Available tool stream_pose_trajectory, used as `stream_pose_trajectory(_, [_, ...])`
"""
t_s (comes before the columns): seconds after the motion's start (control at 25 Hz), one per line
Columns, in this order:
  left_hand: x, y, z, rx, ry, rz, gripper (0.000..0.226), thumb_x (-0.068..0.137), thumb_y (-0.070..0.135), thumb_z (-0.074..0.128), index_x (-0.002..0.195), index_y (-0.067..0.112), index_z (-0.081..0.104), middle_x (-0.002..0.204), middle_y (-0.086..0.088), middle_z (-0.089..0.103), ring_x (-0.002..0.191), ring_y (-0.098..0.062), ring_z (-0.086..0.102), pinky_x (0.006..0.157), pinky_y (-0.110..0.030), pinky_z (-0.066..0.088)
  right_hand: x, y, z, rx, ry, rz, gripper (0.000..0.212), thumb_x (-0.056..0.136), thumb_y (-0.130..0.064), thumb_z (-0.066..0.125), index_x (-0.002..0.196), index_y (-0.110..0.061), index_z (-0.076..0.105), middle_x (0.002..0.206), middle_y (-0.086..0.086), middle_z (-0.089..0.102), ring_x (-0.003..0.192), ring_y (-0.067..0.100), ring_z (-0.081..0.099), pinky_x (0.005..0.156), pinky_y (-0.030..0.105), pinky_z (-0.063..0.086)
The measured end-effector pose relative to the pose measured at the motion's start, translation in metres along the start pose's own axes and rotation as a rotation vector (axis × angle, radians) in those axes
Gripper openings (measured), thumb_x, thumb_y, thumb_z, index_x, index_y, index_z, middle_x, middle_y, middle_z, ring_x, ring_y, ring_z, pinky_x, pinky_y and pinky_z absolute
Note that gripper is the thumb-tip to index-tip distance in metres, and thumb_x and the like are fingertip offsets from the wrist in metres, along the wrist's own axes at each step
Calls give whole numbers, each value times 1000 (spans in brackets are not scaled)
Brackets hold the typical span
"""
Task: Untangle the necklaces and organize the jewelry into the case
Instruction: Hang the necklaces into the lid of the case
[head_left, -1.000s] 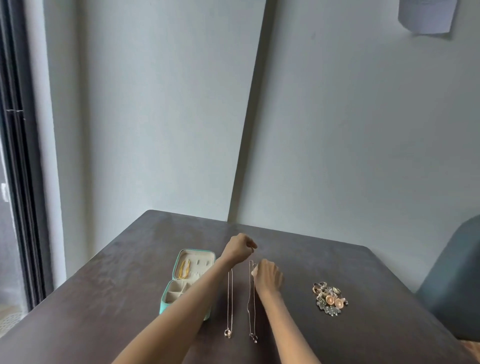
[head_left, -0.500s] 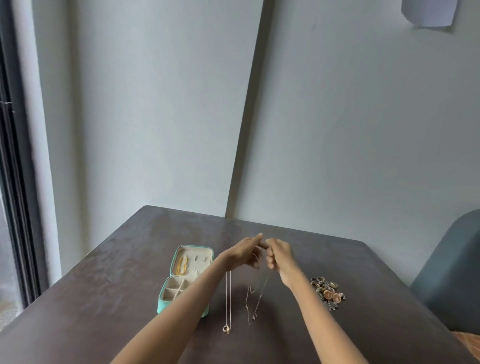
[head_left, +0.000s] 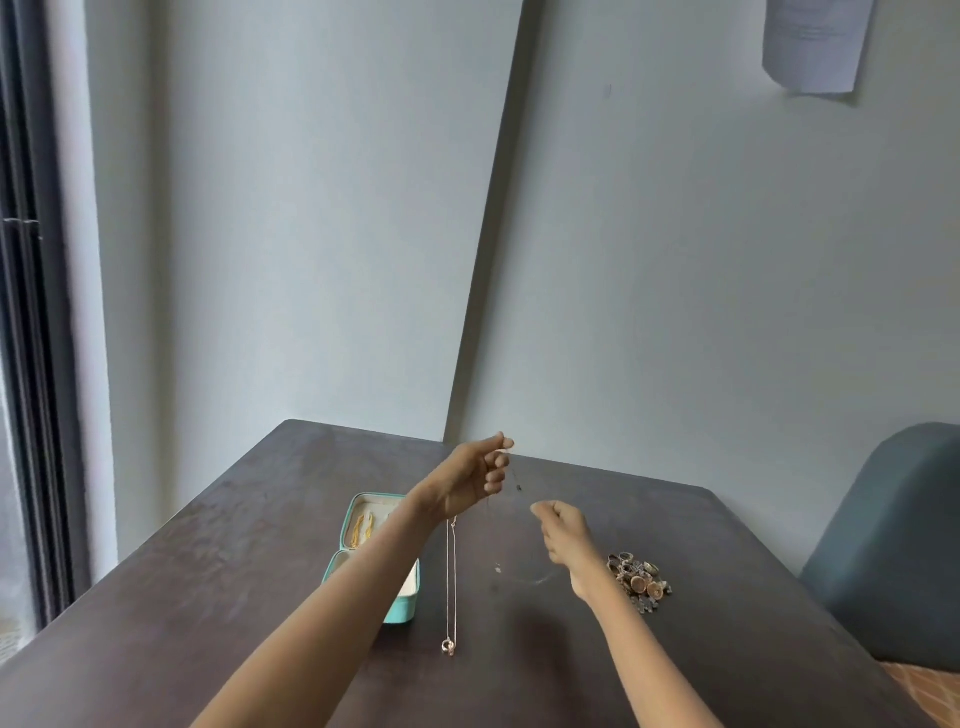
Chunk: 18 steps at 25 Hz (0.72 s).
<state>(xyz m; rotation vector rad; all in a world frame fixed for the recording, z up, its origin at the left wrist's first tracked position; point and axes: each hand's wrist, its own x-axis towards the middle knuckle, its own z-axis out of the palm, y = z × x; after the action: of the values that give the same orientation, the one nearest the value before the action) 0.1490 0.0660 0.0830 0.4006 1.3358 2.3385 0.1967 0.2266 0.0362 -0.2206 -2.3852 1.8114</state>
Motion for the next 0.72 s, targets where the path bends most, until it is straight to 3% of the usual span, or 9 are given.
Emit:
stream_pose_trajectory(0.08, [3,-4,3,-107,51,73,25,100,21,40,84,12,57,78,-2,70,62,-15,65,57,-23,54,-9,-5,3,-80,-85,-44,15,95,-19,51,85,-16,62,47,-11,28,37,2,21,38,17,17])
stream_pose_trajectory(0.12, [6,-7,3,-163,86,105,26,100,20,39,86,10,59,91,-7,70,76,-19,68,70,-29,57,-13,-9,4,-123,-126,-73,16,96,-21,51,90,-17,65,43,-14,29,37,2,22,39,17,18])
stream_pose_trajectory(0.16, [8,-10,3,-174,133,130,26,100,20,39,88,9,60,100,-9,67,87,-22,66,77,-31,55,-17,-13,5,-156,-156,-102,17,96,-21,50,93,-19,66,39,-15,31,38,2,22,39,16,19])
stream_pose_trajectory(0.24, [9,-17,1,-33,228,140,26,99,21,40,89,13,62,104,-5,64,94,-20,60,77,-30,47,-23,-22,6,-177,-169,-161,17,96,-23,51,93,-19,67,37,-16,35,39,3,24,40,17,19])
stream_pose_trajectory(0.32, [7,-24,-3,216,216,92,28,99,23,40,86,17,64,97,1,65,89,-18,58,73,-29,42,-26,-31,5,-161,-151,-203,18,94,-25,54,86,-17,68,41,-14,34,38,4,25,40,18,19])
stream_pose_trajectory(0.44, [-3,-27,-6,492,56,-1,27,99,17,40,87,12,64,87,-5,65,75,-21,64,75,-30,46,-23,-43,5,-123,-85,-216,20,92,-26,57,77,-16,66,42,-13,44,36,0,33,40,14,23])
stream_pose_trajectory(0.56, [-12,-24,2,455,-74,-78,26,100,15,36,92,6,59,65,-4,55,49,-16,53,65,-32,53,-17,-49,3,-86,34,-234,21,90,-28,60,78,-13,68,48,-15,54,40,-2,43,46,12,28])
stream_pose_trajectory(0.72, [-18,-16,12,312,-98,-172,36,101,37,36,74,17,50,49,7,27,39,-7,21,41,-17,26,-9,-39,2,-33,118,-190,23,90,-30,59,72,-16,63,36,-16,39,45,3,32,48,21,24])
